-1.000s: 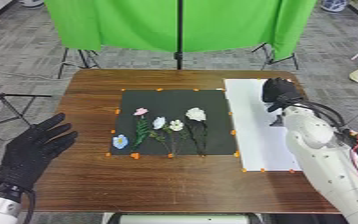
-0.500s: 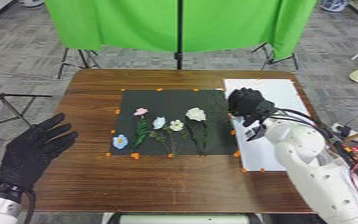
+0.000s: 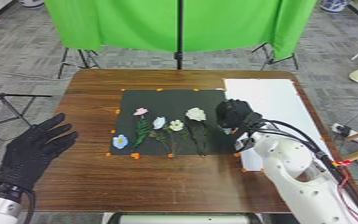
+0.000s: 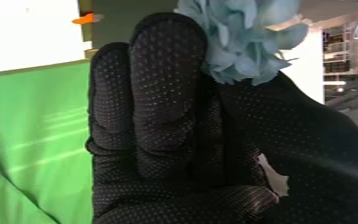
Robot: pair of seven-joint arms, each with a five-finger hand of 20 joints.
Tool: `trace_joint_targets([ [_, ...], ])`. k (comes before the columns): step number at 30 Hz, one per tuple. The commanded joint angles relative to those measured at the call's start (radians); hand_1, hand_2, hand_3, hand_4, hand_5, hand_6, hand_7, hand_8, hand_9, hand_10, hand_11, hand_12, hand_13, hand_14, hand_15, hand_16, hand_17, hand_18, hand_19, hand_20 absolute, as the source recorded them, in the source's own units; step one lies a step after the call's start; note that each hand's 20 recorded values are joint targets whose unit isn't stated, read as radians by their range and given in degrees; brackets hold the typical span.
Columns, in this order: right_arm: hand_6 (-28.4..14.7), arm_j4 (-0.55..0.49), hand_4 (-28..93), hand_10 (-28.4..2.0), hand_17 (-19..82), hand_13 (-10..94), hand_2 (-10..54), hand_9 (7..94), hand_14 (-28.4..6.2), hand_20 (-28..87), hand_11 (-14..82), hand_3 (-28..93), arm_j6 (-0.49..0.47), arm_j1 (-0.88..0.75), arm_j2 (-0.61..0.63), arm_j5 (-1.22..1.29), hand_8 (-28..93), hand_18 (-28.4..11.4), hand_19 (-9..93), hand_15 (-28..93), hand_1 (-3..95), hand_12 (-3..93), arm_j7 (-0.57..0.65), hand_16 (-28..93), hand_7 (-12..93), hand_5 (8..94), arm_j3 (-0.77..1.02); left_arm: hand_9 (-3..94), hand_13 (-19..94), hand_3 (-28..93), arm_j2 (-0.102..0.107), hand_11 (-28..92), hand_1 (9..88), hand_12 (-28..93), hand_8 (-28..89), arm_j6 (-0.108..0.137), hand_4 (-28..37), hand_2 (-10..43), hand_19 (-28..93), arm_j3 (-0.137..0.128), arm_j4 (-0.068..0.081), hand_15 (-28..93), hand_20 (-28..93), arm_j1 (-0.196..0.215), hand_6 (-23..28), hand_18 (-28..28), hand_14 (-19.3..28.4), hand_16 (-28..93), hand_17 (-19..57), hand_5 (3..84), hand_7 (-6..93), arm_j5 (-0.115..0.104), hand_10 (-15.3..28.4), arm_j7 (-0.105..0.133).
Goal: Arrange flowers
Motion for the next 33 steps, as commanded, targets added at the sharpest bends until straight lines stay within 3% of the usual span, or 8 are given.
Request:
trace_joint_targets([
  [1, -0.3, 0.015, -28, -4.3, 41, 86, -9.5, 86.0, 1.1, 14, 18.8, 87, 0.106, -0.019, -0.012, -0.073, -12, -10.2, 88, 41, 52.0, 44.3, -0.01, 36, 52, 69.9, -0.034, 32.5, 27, 71, -0.006, 27, 25.1, 13, -9, -0.013, -25.6, -1.6, 49, 0.003, 0.007, 37, 4, 0.002, 3.1, 22.9, 16.6, -2, -7.9, 38.1, 19.8, -0.001, 13.4, -0.016],
  [7, 0.0, 0.002, -28, -4.0, 40, 85, -9.5, 84.7, 1.2, 20, 19.9, 87, 0.086, -0.038, -0.016, -0.065, -12, -11.3, 84, 42, 51.2, 44.4, -0.024, 36, 53, 68.8, -0.03, 32.5, 27, 71, -0.005, 27, 25.2, 13, -9, -0.013, -25.7, -1.6, 49, 0.0, 0.008, 37, 4, 0.002, 3.0, 22.9, 16.6, -2, -7.9, 38.1, 19.8, -0.001, 13.4, -0.019],
  [10, 0.0, 0.014, -28, -4.4, 40, 84, -9.5, 83.9, 0.6, 31, 20.2, 86, 0.098, -0.04, -0.02, -0.086, -12, -12.5, 75, 44, 47.3, 44.5, -0.028, 34, 53, 67.8, -0.043, 32.5, 27, 71, -0.004, 27, 25.2, 13, -9, -0.016, -25.7, -1.6, 49, 0.002, 0.01, 37, 4, 0.0, 3.0, 22.8, 16.6, -2, -7.8, 38.1, 19.8, -0.001, 13.4, -0.022],
  [18, 0.1, -0.004, -28, -4.2, 37, 81, -9.5, 81.0, -0.3, 35, 21.3, 83, 0.093, -0.063, -0.034, -0.096, -12, -13.9, 76, 46, 43.5, 44.3, -0.013, 33, 55, 64.2, -0.039, 32.5, 27, 71, -0.001, 27, 25.3, 13, -9, -0.021, -25.3, -1.4, 49, 0.0, 0.011, 36, 4, -0.003, 3.0, 22.9, 16.5, -2, -7.9, 38.1, 19.8, 0.0, 13.4, -0.026],
  [23, 0.2, -0.018, -28, -5.4, 36, 80, -9.5, 76.2, -1.3, 37, 33.3, 80, 0.08, -0.061, -0.039, -0.061, -12, -14.4, 76, 51, 37.7, 35.1, 0.025, 24, 54, 63.0, -0.041, 32.5, 27, 71, -0.004, 27, 25.3, 13, -9, -0.023, -25.1, -1.5, 49, 0.001, 0.01, 36, 4, -0.001, 3.1, 22.9, 16.5, -2, -7.9, 38.1, 19.9, 0.0, 13.4, -0.025],
  [25, 1.8, -0.021, -28, -7.7, 35, 79, -9.5, 72.6, -2.1, 38, 41.1, 83, 0.078, -0.062, -0.044, -0.044, -22, -15.4, 76, 52, 28.8, 26.7, 0.038, 23, 47, 64.5, -0.037, 32.5, 27, 71, -0.005, 27, 25.3, 13, -9, -0.024, -25.1, -1.5, 49, 0.0, 0.01, 36, 4, -0.001, 3.1, 22.9, 16.5, -2, -7.9, 38.2, 19.8, 0.0, 13.4, -0.026],
  [33, -1.8, -0.08, -28, -10.3, 32, 74, -6.2, 64.4, -4.8, 38, 44.3, 80, -0.032, -0.085, -0.073, 0.177, -23, -17.4, 77, 55, 15.7, 25.8, 0.108, 22, 41, 58.3, 0.039, 32.5, 27, 71, -0.009, 27, 25.3, 13, -9, -0.016, -25.2, -1.4, 49, 0.002, 0.006, 37, 4, 0.002, 3.0, 22.8, 16.5, -2, -7.9, 38.2, 19.9, 0.0, 13.4, -0.016],
])
